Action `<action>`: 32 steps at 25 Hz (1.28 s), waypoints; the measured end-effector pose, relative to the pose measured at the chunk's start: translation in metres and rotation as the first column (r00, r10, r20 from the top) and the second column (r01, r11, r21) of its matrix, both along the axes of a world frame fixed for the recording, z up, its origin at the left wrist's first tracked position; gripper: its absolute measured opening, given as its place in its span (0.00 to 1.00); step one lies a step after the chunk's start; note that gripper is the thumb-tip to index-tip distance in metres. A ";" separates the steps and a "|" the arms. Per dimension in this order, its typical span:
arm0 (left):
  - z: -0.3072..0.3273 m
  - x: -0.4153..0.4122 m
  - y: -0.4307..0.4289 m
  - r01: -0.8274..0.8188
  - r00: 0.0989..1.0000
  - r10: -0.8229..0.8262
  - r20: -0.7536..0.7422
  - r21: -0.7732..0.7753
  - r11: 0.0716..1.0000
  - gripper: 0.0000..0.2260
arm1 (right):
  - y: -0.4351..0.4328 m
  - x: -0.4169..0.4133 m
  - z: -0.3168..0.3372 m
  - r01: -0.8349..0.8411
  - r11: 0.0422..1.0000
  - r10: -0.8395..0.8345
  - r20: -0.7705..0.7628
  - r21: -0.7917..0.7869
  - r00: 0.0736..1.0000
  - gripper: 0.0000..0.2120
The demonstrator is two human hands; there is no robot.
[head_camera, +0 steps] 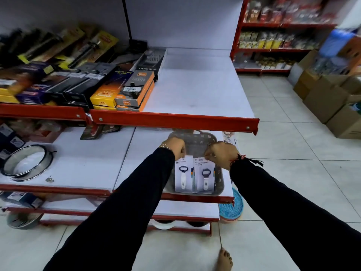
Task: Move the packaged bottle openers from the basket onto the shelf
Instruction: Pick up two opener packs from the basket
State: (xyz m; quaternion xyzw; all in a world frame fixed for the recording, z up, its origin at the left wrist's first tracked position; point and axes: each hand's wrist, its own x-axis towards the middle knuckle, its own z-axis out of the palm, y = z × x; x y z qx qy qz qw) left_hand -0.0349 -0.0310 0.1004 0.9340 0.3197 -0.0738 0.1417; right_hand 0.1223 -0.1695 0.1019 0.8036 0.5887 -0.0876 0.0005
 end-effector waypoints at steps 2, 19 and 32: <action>0.019 -0.014 -0.016 0.022 0.999 -0.022 0.034 0.011 1.000 0.06 | -0.021 -0.015 0.017 -0.032 0.998 0.029 0.049 0.055 0.998 0.11; 0.257 -0.083 -0.035 0.069 0.959 -0.147 0.242 0.304 0.950 0.08 | -0.058 -0.052 0.243 -0.100 0.946 0.061 0.133 0.310 0.989 0.09; 0.335 -0.045 0.045 -0.013 0.975 -0.064 0.215 0.338 0.941 0.10 | 0.050 0.008 0.297 -0.062 0.924 0.065 0.006 0.378 0.998 0.11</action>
